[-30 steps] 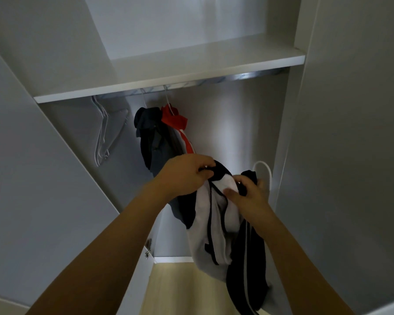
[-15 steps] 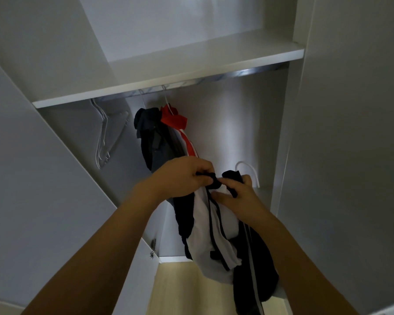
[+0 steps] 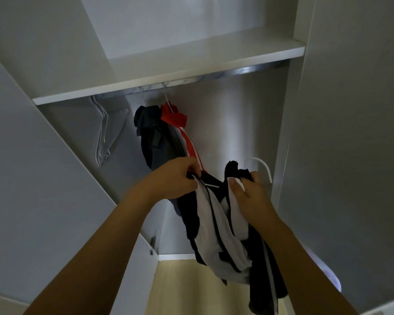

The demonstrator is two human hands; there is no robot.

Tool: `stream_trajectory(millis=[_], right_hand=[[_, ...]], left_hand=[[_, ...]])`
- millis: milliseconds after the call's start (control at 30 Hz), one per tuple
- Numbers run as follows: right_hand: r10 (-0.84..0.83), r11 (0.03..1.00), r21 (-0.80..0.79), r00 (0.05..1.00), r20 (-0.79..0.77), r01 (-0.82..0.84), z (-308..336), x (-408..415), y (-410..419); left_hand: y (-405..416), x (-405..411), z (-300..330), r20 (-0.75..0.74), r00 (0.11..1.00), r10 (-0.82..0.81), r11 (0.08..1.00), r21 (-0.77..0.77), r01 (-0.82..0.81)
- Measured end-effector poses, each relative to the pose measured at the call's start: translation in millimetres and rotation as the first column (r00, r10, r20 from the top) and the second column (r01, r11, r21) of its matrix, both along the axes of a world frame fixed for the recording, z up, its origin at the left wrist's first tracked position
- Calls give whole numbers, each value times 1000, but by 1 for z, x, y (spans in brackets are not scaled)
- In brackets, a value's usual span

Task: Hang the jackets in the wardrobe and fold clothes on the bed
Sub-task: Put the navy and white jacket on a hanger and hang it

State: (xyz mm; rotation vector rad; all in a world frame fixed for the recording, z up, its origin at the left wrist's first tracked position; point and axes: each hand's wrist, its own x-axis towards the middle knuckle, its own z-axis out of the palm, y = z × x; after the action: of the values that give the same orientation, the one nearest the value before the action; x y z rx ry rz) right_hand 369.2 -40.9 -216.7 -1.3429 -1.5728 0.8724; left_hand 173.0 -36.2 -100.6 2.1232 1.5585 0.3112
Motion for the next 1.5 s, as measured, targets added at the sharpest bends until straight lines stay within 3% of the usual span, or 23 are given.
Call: stream_trajectory(millis=[67,200,267,333,400,433,500,567,667,833,1500], right_hand=[[4,1000,19,1000,7,-4,0,2,-1],[29,997,-61,973,-228,-44,4,7,-1],[-1,994,-102,964,-265,-27,4,12,0],[-8,991,-133,970,-243,-25,7,13,-3],[-21,984,-176,955,-295,-32,9,12,-5],[-39,978,-206,936,-350,-36,10,12,-7],[-96,950,-307,881,-464,-58,12,12,-9],[-137,921,-384,867,-478,-66,12,13,-11],[-100,949,-312,891,-442,-48,9,11,-13],[3,957,-256,883,-469,-139,12,8,-18],[86,965,-183,887,-453,-187,18,4,-32]], left_hand=[[-1,-2,-5,116,993,12,999,43,-17],[-2,-1,-13,399,916,38,995,74,-74],[-3,2,-17,656,746,119,992,-52,-112],[-4,7,-23,841,483,245,970,-217,-113],[-4,13,-30,883,307,355,935,-327,-138],[-4,16,-32,877,266,400,915,-366,-168],[-3,21,-35,845,285,453,885,-389,-255],[-3,22,-37,800,390,456,882,-349,-317],[-7,23,-39,759,530,378,923,-261,-284],[-11,27,-44,712,635,301,954,-229,-195],[-29,27,-51,748,631,205,978,-182,-101]])
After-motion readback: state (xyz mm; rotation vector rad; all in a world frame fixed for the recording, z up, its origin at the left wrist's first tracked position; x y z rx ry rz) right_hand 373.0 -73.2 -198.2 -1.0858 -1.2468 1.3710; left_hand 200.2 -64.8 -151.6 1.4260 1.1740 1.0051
